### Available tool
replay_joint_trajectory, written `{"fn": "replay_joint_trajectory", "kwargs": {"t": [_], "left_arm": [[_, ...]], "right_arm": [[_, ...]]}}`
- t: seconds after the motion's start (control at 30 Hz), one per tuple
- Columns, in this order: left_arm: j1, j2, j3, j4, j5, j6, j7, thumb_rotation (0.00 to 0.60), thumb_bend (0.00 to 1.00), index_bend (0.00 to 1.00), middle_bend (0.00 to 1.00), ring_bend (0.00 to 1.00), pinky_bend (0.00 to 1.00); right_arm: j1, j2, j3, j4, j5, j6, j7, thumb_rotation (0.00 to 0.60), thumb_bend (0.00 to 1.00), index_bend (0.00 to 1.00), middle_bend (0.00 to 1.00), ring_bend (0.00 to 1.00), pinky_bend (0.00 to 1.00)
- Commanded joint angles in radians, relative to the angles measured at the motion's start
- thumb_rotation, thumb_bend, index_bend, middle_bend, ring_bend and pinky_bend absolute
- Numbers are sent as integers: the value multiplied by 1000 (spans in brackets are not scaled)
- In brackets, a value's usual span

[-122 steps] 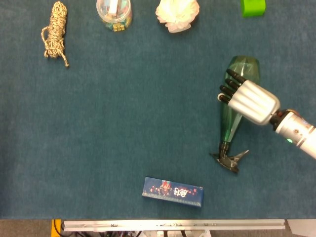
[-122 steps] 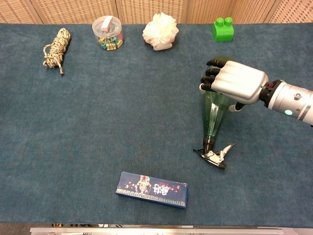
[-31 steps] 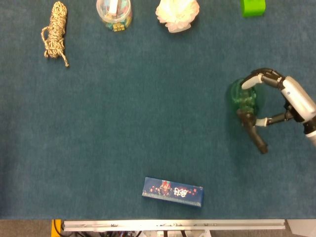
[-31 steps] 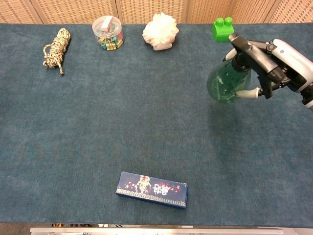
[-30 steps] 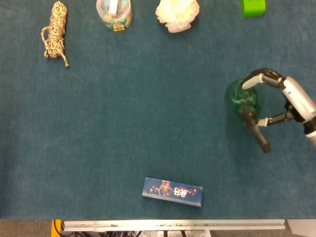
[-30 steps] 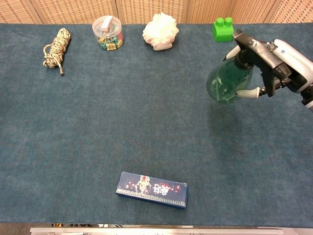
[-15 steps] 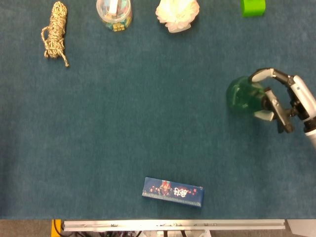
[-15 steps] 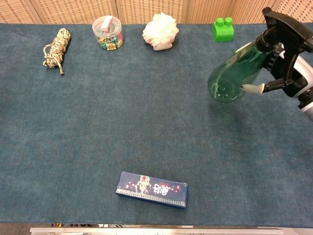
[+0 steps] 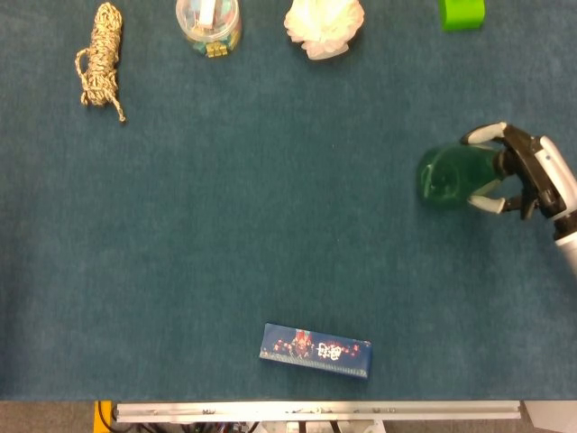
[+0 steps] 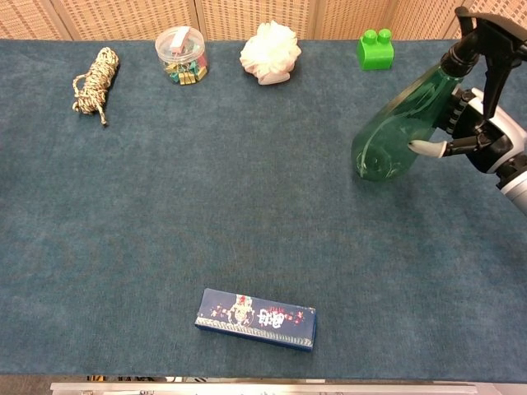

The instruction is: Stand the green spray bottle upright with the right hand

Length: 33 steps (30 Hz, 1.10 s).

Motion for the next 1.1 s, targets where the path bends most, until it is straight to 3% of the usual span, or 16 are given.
{"fn": "replay_joint_trajectory", "kwargs": {"t": [0.03, 0.3, 0.73, 1.1], "left_arm": [[0, 0, 0, 0, 1, 1, 0, 600, 0, 134, 176, 56, 190], [1, 0, 1, -1, 2, 2, -1, 600, 0, 134, 176, 56, 190], [1, 1, 2, -1, 2, 1, 1, 600, 0, 134, 176, 56, 190], [1, 2, 2, -2, 3, 1, -1, 600, 0, 134, 176, 56, 190]], "right_arm": [[1, 13, 7, -29, 16, -26, -33, 600, 0, 416, 502, 370, 193], [5, 36, 23, -73, 34, -60, -55, 600, 0, 416, 493, 368, 193], [22, 62, 24, -79, 38, -134, 27, 600, 0, 416, 445, 327, 193], [37, 82, 20, -105, 25, -155, -15, 600, 0, 416, 373, 270, 199]]}}
